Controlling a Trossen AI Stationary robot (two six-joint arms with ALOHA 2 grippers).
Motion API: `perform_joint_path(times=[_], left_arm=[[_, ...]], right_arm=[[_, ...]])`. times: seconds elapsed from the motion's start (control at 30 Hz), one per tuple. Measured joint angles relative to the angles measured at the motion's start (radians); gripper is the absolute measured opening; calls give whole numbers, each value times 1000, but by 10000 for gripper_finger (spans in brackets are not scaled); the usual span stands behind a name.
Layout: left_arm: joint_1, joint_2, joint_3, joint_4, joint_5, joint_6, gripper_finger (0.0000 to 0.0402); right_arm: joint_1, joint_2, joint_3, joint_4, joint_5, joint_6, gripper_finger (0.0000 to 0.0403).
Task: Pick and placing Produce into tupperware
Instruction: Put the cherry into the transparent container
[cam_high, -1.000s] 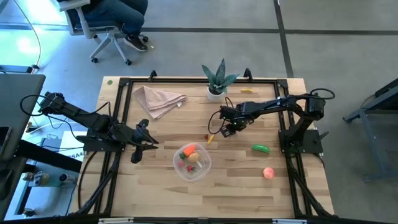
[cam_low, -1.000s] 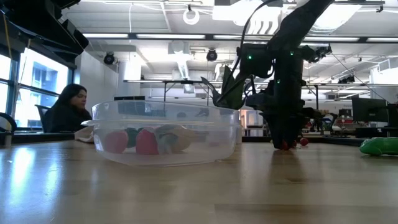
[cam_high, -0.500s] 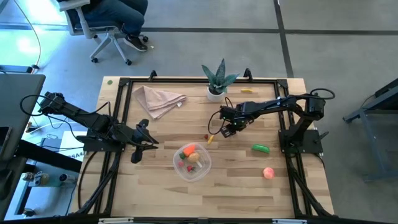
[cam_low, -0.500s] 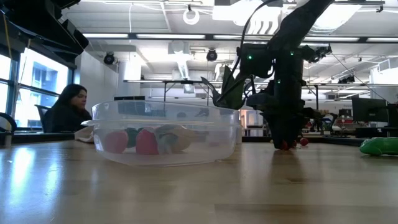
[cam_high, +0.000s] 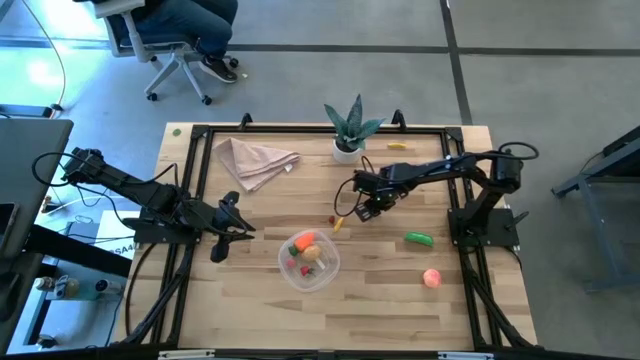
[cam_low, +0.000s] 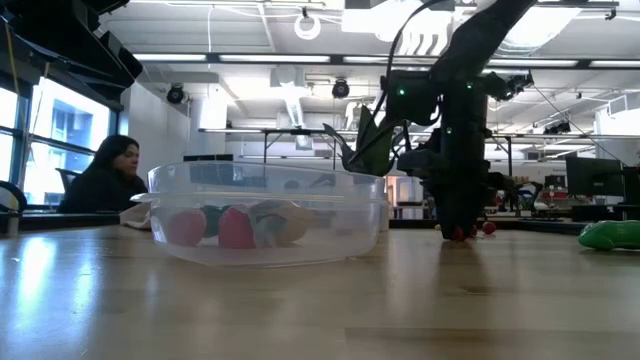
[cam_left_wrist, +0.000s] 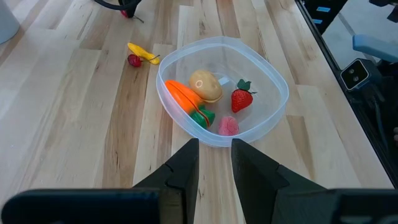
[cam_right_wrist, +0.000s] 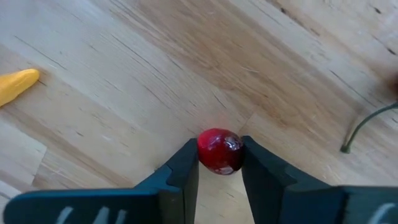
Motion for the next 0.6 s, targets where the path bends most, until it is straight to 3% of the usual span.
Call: perform_joint_path(times=[0.17,0.3,0.6], left_arm=[[0,0,0,0,0,0,83],[0,0,0,0,0,0,83],[0,0,0,0,0,0,83]], right_arm=[[9,6,86,-70,-56,-41,90],[36,4,185,-122,-35,-79,90],[215,1,476,-190,-30,-327,90]])
